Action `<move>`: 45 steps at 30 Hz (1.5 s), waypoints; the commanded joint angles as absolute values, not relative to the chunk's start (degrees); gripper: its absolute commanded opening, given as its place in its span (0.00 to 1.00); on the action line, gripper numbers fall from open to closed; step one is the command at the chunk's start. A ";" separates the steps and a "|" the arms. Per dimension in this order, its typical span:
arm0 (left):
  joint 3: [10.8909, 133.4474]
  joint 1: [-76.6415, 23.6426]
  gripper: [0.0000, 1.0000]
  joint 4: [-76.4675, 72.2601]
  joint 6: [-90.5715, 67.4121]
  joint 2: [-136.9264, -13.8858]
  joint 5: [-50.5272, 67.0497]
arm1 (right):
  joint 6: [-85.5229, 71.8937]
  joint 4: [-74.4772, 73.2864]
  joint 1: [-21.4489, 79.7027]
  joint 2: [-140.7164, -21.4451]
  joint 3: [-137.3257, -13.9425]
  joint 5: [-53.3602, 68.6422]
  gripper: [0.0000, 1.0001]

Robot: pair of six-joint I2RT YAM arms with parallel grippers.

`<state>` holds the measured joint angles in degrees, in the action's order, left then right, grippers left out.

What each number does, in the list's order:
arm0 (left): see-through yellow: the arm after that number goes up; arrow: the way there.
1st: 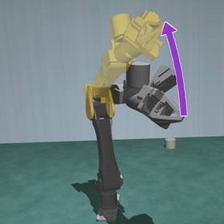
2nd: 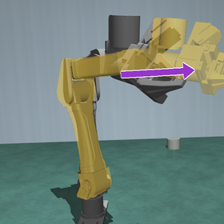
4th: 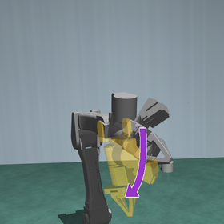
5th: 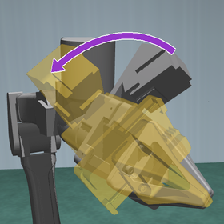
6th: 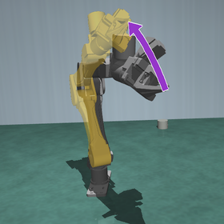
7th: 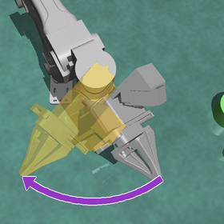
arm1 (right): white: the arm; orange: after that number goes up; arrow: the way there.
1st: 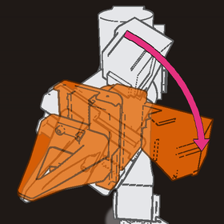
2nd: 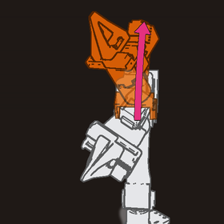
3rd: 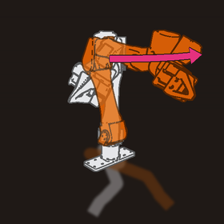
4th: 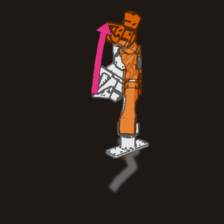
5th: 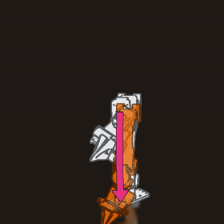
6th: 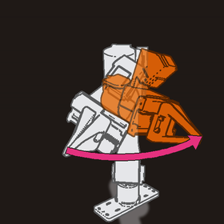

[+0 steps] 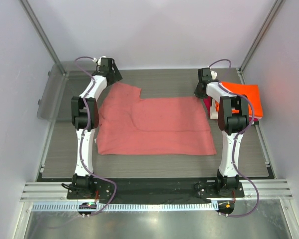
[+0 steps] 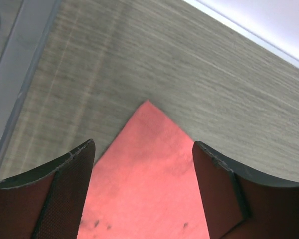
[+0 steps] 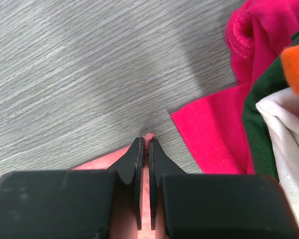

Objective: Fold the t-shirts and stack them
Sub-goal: Fold the tshirt

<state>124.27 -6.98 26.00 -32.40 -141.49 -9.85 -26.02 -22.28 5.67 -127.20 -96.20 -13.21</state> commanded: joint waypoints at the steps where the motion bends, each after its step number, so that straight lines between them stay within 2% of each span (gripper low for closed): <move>1: 128.31 -5.80 0.79 26.36 -30.94 -145.01 -9.94 | -25.84 -21.62 5.98 -126.56 -96.33 -12.48 0.04; 8: 134.38 -6.33 0.77 31.73 -30.41 -150.38 -11.95 | -26.19 -21.01 5.98 -125.95 -95.80 -11.16 0.03; 14: 137.64 -6.15 0.46 34.54 -30.50 -152.49 -11.87 | -26.10 -20.57 5.80 -124.98 -95.10 -10.72 0.02; 17: 137.72 -6.33 0.36 34.72 -30.24 -152.75 -10.73 | -26.19 -20.30 5.80 -124.72 -94.66 -10.55 0.03; 21: 138.43 -6.94 0.36 35.24 -29.18 -153.19 -9.58 | -26.28 -20.30 5.63 -124.45 -94.57 -9.85 0.02; 22: 138.60 -7.47 0.39 35.33 -28.92 -153.19 -9.75 | -26.37 -20.22 5.54 -124.45 -94.48 -9.76 0.02; 23: 138.78 -7.73 0.46 36.03 -28.05 -153.37 -10.02 | -26.28 -20.21 5.45 -124.37 -94.48 -9.58 0.02; 24: 139.74 -8.08 0.48 36.38 -27.60 -153.54 -10.98 | -26.37 -20.30 5.36 -124.28 -94.31 -9.49 0.02; 28: 142.64 -8.97 0.47 39.28 -26.37 -154.86 -12.74 | -26.72 -20.13 4.92 -123.67 -93.96 -8.62 0.02; 30: 143.69 -8.70 0.41 40.51 -26.37 -155.74 -12.48 | -26.98 -19.78 4.75 -123.05 -93.34 -8.52 0.02; 34: 145.19 -8.70 0.35 41.57 -26.10 -156.45 -11.52 | -27.24 -18.90 4.57 -121.99 -92.29 -7.91 0.02; 37: 145.28 -8.61 0.20 41.57 -26.02 -156.62 -11.16 | -27.42 -18.81 4.39 -121.73 -91.93 -7.56 0.01; 38: 145.20 -8.61 0.09 41.57 -26.10 -156.62 -10.90 | -27.33 -18.63 4.39 -121.47 -91.85 -7.30 0.01; 41: 143.45 -8.53 0.00 40.00 -25.67 -155.75 -10.11 | -27.16 -18.54 4.31 -121.46 -91.67 -6.77 0.01; 45: 136.95 -8.61 0.00 33.94 -24.87 -151.62 -7.04 | -26.72 -18.63 4.31 -121.11 -91.67 -6.59 0.01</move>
